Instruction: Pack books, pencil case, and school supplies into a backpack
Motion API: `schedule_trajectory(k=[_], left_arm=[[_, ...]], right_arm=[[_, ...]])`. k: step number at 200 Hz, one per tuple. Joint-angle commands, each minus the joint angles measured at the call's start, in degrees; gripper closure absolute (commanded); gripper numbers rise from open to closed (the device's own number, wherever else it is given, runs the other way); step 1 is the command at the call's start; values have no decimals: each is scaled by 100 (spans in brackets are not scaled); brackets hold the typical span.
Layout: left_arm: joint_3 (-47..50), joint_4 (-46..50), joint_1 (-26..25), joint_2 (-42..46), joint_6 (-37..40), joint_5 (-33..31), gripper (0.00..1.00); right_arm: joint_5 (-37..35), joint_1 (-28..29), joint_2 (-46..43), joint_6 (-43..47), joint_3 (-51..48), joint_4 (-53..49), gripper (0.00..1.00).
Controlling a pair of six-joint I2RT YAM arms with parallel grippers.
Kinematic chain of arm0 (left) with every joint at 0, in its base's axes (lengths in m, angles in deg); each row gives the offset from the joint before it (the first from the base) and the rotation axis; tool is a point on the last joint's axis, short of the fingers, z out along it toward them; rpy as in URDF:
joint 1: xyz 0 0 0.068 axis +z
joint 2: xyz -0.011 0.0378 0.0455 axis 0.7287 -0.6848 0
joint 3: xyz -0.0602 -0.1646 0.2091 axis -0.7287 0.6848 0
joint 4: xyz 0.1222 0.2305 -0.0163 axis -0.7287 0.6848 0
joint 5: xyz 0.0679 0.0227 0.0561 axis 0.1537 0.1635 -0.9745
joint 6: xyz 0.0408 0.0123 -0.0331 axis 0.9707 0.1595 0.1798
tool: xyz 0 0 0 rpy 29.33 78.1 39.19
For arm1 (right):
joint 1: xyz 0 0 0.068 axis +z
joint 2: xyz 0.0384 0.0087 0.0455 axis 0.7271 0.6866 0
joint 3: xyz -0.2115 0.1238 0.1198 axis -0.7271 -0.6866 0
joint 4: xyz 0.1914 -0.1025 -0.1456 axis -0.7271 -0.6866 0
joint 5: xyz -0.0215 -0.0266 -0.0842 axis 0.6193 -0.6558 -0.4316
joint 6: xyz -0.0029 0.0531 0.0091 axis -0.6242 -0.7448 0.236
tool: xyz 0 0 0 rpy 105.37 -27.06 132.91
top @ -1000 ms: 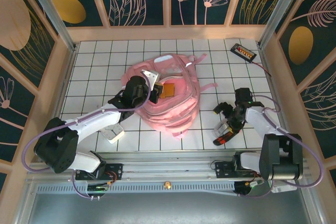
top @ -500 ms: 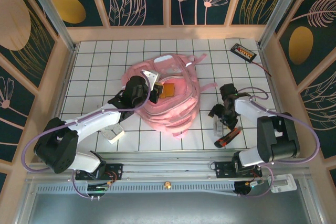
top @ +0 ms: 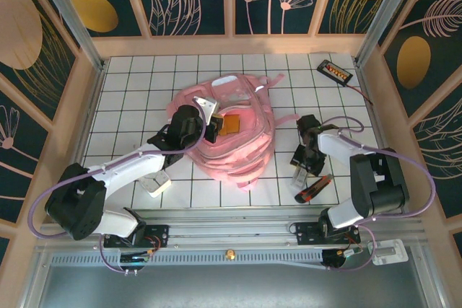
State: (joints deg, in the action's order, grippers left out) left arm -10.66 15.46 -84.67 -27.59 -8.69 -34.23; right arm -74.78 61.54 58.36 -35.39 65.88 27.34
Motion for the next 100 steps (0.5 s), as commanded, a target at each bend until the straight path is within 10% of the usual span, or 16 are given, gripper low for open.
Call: schedule_trajectory(k=[1,100], left_arm=[[-52,-317,-17,263,-114,46,100],[-300,-239,-12,328,-271,162,100]], right_arm=[[130,75,-74,68,301,688,46],[1710,-64,-1500,-496,1392,452,48]])
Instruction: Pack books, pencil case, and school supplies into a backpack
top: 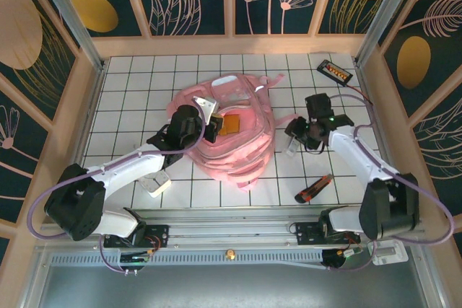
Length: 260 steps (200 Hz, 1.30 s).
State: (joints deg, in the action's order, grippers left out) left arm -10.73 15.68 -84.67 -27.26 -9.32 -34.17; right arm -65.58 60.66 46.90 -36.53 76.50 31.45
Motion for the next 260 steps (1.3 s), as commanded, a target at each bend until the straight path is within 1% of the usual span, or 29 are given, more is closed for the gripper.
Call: schedule_trajectory(k=[1,26,52,68,101,120,138,141,149,163,185,205,225,260], left_arm=[[-294,-255,-15,293,-209,156,100],[-404,-230,-16,292,-265,188,100],[-535,-239,-16,227,-397,319,100],[-584,-289,-16,199,-476,395,100],[-725,-333,-15,139,-629,449,100],[-787,-336,-17,133,-699,451,100],[-796,-331,-16,170,-737,378,100],[-794,-330,-15,173,-753,364,100],[-781,-342,-11,188,-784,321,100],[-751,-358,-17,196,-816,297,100],[-748,-319,-15,188,-806,278,100],[-739,-282,-17,201,-757,189,100],[-739,-248,-18,198,-702,63,100],[-743,-238,-12,177,-668,52,100]], right_arm=[[824,23,-361,-406,343,61,48],[1507,254,-398,-998,467,741,48],[1783,768,-130,-1633,620,1630,48],[1833,1080,182,-1909,712,2184,48],[1871,1541,939,-2358,909,3042,49],[1783,1697,1291,-2528,988,3358,48],[1748,1696,1508,-2812,831,3826,48],[1734,1797,1528,-2850,791,3906,48],[1678,1836,1585,-2951,716,4075,48],[1639,1867,1704,-3032,651,4253,47],[1830,1888,1906,-3044,671,4340,34],[1852,1911,1862,-2991,609,4238,26],[1805,1907,1672,-2865,499,4051,25],[1648,1847,1248,-2513,344,3522,25]])
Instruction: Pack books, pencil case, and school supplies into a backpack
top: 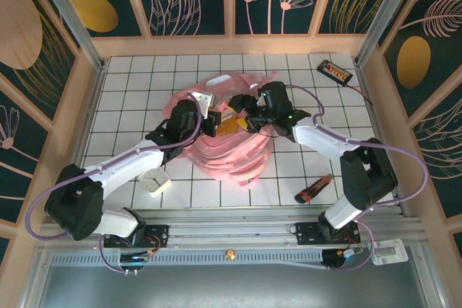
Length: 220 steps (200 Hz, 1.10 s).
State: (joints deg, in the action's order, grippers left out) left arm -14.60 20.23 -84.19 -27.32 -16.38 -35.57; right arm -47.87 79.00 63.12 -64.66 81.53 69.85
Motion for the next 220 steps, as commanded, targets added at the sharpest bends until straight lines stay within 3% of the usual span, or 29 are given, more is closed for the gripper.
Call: schedule_trajectory(k=[1,39,75,127,159,169,192,220], left_arm=[[-357,-689,-58,183,35,196,100],[-374,-769,-60,105,6,506,100],[-471,-856,-93,-110,-213,789,100],[-1097,-818,-489,-851,-210,912,100],[-1505,-648,-661,-1263,-234,1011,100],[-1593,-521,-691,-1298,-206,1009,91],[-1308,-456,-692,-985,-251,912,53],[-780,-186,-686,-292,-369,484,38]], right_arm=[[-126,14,-385,304,-166,-325,25],[-209,-69,-1071,704,-538,-261,24],[-826,-65,-1741,1390,-539,-1291,24],[-899,-1014,-3012,1827,-1447,-1913,24],[-921,-1227,-3288,2083,-1613,-2260,22],[-892,-1238,-3305,2106,-1661,-2283,22],[-757,-1233,-3298,2062,-1796,-2218,19],[-677,-1234,-3305,1983,-1912,-2086,19]])
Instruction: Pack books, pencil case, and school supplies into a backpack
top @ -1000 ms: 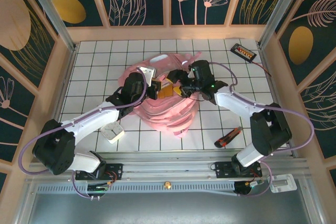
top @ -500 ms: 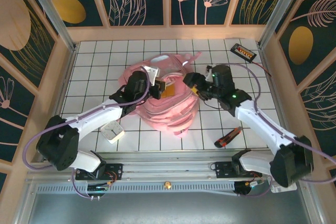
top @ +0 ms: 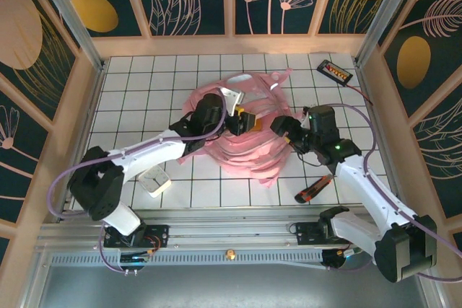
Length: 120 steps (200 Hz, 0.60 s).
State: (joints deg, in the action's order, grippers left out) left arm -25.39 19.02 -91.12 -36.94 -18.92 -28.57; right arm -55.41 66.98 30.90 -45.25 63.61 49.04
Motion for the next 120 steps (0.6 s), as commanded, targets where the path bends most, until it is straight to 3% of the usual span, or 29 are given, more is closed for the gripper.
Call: schedule_trajectory(k=[1,20,42,78,120], left_arm=[[309,-43,10,692,-122,-226,37],[395,472,105,979,-362,-409,35],[762,675,602,1180,-1302,-99,38],[1807,-743,1672,1180,-3172,1345,45],[1950,-1983,1889,329,-4111,2230,47]], right_arm=[[78,-31,-84,40,-121,2,19],[89,2,-94,-60,-170,77,19],[-8,166,-100,-183,-194,118,19],[-290,425,-157,-315,-151,-5,20],[-838,694,-392,-364,-125,-326,27]])
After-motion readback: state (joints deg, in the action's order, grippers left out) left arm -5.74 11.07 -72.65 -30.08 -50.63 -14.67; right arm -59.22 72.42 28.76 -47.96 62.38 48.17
